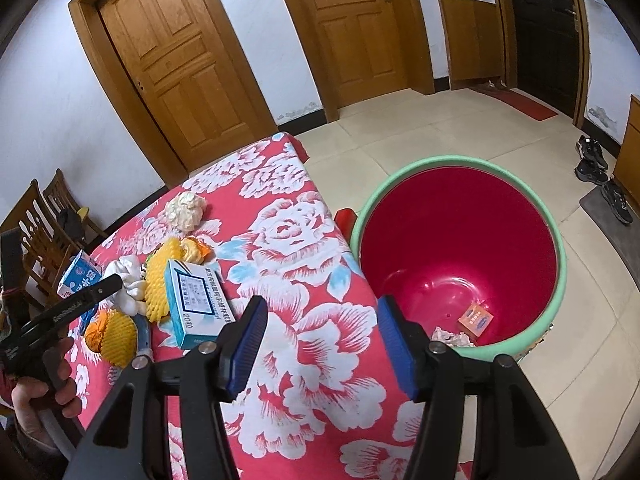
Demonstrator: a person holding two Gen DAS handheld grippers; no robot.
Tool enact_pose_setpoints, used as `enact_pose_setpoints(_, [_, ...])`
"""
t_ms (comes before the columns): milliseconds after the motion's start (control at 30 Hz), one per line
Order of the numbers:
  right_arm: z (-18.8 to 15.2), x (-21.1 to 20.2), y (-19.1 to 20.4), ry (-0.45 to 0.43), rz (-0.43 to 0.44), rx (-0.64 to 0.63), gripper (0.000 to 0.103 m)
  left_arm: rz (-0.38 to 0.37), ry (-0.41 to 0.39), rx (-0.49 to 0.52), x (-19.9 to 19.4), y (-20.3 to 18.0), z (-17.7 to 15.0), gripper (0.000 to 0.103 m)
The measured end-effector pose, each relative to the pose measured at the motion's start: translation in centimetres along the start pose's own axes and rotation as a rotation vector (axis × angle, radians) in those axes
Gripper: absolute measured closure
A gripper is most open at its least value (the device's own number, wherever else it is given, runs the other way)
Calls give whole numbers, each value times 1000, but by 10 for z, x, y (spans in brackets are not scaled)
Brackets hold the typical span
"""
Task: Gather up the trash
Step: 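Grasp the white cloth with the left gripper, then grasp the blue-and-white medicine box with the right gripper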
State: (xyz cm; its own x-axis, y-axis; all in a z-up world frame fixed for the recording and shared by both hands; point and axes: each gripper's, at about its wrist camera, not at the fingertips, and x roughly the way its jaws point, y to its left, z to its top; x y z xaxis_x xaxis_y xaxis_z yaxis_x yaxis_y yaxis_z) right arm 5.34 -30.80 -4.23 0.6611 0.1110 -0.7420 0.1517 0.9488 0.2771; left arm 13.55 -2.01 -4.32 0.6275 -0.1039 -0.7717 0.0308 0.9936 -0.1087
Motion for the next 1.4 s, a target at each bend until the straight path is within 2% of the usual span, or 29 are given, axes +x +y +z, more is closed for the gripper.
enact_pose_setpoints(367, [-1,14,18,35,23,-31,42,-42,34,-47,14,12,-6,43])
enact_pose_setpoints(467, [-2,16,23,44,33,-41,42,-86,46,-76,17,17,-8,50])
enact_pose_setpoints(600, [-2,20,31,56,52,-51,41,-108,25,-75,11,16,-9,64])
enact_pose_setpoints(700, [-3,22,38,60,67,-63,40,-123,14,-69,6,15,-10,69])
enact_pose_setpoints(1000, [-3,33,64,93,148,-112,36,-142,-40,-79,-26,20,-14,70])
enact_pose_setpoints(1400, [-11,66,83,162,148,-143,36,-131,-60,-96,-44,32,-26,70])
